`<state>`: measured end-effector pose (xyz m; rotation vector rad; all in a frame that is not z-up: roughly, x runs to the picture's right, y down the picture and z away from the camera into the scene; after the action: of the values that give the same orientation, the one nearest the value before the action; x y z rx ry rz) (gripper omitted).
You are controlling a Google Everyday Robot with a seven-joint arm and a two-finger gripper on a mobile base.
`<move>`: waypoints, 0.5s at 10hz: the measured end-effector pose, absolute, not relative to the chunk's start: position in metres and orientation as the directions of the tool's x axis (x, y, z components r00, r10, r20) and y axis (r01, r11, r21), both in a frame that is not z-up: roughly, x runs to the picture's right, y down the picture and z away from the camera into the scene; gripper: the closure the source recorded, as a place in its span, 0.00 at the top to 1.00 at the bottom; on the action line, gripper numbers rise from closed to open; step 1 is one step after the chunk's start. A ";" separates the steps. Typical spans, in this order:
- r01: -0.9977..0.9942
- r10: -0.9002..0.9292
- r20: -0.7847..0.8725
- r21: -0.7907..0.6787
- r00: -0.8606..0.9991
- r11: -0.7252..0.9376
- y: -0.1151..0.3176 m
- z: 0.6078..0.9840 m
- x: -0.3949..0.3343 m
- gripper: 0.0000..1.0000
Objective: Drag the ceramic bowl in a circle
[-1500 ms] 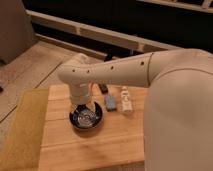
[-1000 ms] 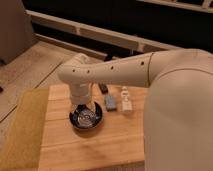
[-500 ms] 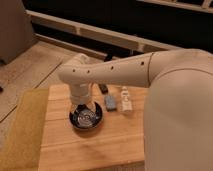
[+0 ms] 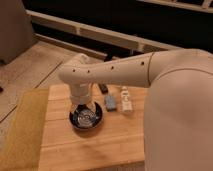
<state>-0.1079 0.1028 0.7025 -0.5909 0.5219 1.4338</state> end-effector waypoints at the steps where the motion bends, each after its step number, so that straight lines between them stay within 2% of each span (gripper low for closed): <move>1: -0.997 0.751 -0.657 -0.062 0.074 0.043 0.104 0.703 -0.108 0.65; 5: -0.997 0.758 -0.647 -0.051 0.081 0.063 0.096 0.708 -0.106 0.65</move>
<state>-0.1059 0.0962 0.7076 -0.5676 0.5259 1.4220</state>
